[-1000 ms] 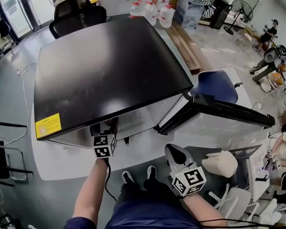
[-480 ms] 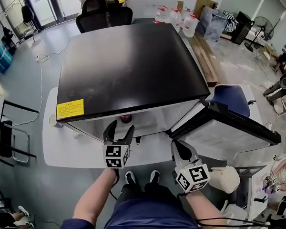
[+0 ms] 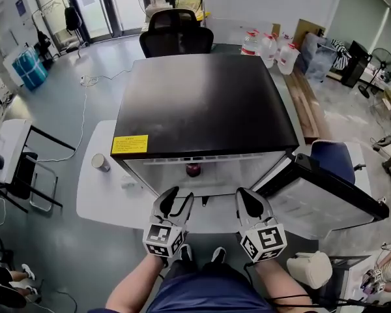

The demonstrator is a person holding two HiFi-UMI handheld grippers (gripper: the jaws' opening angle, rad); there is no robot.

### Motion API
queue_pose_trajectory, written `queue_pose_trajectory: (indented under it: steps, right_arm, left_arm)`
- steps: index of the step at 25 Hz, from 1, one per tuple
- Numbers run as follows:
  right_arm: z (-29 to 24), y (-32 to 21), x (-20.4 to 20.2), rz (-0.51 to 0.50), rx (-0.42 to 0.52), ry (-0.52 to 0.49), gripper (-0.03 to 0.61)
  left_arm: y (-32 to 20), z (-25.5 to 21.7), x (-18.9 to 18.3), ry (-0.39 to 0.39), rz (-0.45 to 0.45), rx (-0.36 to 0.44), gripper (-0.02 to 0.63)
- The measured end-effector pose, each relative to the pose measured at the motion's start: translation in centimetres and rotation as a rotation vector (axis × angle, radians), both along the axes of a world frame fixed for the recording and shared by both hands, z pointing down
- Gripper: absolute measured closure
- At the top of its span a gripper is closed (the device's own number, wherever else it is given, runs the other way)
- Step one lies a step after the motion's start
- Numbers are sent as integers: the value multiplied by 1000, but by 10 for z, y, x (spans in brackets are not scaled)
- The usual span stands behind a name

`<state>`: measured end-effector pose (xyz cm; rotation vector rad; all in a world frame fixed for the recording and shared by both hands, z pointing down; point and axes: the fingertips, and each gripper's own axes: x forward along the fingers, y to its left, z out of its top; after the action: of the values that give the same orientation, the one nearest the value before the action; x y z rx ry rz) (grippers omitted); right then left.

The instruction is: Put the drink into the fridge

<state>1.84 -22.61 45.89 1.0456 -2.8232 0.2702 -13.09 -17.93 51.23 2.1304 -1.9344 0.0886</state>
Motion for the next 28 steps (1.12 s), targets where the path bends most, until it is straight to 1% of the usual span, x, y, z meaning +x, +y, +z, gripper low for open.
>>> queue_pose_trajectory:
  steps: [3,4,5,9,12,16,18,21,25,28]
  right_arm:
    - [-12,1,-10,-22,23,-25,572]
    - [-16,0,-13,-29,31,-31,572]
    - [-20,0,-16,-36,38,-37,572]
    - [-37,5,-33,-82,71,-51,572]
    - [-48,11,-43,-112,95,-60,572]
    - [-52,15,-52,-133,112,-61,572]
    - [-54,16,-53,-137,113,-72,572]
    - [-58,18,-54,-134,120,-95,572]
    - [-53,20,-54,-128,127,-71,572]
    - [-54,20,-52,-124,136,-51,572]
  left_arm:
    - [15,-24,-5,16,-35,47,548]
    - [17,-33,-7,12,-42,65,573]
    - [19,-42,-9,6,-45,82,580]
    - [26,-66,-14,-9,-51,122,581]
    - [32,-81,-19,-20,-75,151,581]
    - [41,-89,-29,-71,-127,178,581]
    - [44,-90,-34,-84,-143,180,581]
    - [47,-88,-40,-81,-149,173,581]
    - [46,-77,-42,-60,-151,146,581]
    - [44,-74,-38,-52,-136,144,581]
